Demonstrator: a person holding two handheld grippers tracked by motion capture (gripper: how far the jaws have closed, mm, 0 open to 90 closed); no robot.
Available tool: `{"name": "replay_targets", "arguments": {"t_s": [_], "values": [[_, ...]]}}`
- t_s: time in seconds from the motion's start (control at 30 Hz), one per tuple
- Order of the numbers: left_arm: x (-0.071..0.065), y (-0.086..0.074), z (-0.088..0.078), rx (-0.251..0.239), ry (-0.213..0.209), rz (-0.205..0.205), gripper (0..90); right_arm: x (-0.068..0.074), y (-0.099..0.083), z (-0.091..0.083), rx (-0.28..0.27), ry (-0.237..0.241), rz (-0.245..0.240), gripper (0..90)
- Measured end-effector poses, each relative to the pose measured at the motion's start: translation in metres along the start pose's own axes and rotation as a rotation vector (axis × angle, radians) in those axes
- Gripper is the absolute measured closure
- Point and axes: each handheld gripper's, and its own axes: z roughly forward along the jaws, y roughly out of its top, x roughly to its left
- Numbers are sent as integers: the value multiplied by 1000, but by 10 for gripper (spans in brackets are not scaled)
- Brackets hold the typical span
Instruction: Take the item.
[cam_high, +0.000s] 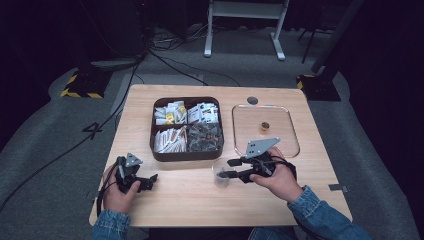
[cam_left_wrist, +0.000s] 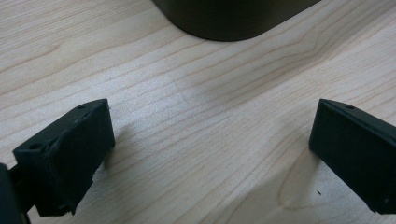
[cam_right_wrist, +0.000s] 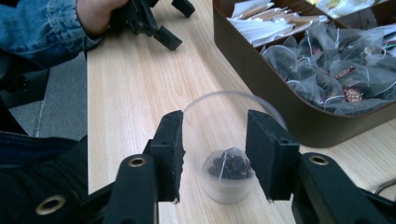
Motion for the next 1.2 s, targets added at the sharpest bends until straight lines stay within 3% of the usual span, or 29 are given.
{"name": "replay_targets", "arguments": {"t_s": [0.2, 0.47, 0.73, 1.2], "values": [[0, 0, 0, 0, 0, -1, 4, -2, 0, -8, -29, -23, 16, 490], [0, -1, -1, 1, -1, 5, 5, -10, -10, -26, -50, -102, 48, 381], [-1, -1, -1, 0, 0, 5, 5, -21, -27, -57, -77, -187, 96, 350], [0, 0, 0, 0, 1, -4, 4, -28, -59, -87, -79, -264, 157, 321]]}}
